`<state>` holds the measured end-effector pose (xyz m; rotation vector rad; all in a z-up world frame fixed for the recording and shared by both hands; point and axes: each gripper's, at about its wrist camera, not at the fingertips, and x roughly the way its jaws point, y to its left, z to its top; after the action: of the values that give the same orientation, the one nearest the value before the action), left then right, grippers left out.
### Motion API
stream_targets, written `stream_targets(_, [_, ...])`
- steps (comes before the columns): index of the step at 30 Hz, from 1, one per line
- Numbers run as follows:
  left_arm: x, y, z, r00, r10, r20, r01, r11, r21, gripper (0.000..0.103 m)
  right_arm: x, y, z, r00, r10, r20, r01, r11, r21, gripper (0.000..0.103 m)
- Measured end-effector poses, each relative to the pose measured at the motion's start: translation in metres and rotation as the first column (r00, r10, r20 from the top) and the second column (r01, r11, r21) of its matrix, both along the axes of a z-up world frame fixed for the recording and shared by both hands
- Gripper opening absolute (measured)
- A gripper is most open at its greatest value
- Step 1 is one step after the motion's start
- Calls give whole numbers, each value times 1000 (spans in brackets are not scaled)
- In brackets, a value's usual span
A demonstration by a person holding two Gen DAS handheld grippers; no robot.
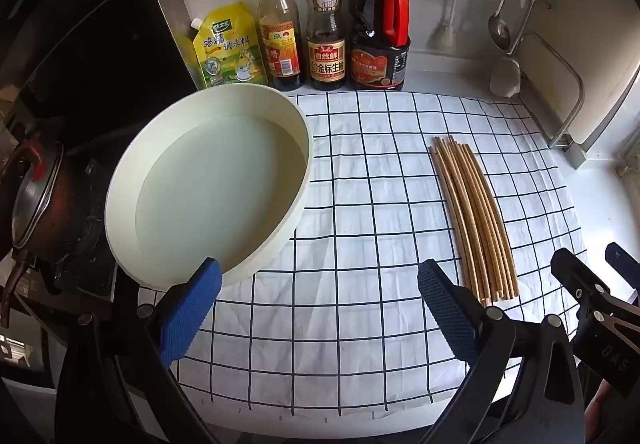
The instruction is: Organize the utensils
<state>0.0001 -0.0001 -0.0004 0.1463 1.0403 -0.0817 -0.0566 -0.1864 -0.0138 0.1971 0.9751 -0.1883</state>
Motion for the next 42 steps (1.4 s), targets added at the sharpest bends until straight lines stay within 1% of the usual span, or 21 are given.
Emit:
stream_targets(18, [1, 9, 5, 1000, 3, 2, -3, 1000, -4, 97, -2, 1, 3, 1000, 0, 3, 0, 1000, -3, 95])
stream_targets(42, [-1, 8, 7, 1000, 3, 6, -3, 1000, -1, 97, -4, 2, -1, 1000, 4, 8, -4, 1000, -3, 95])
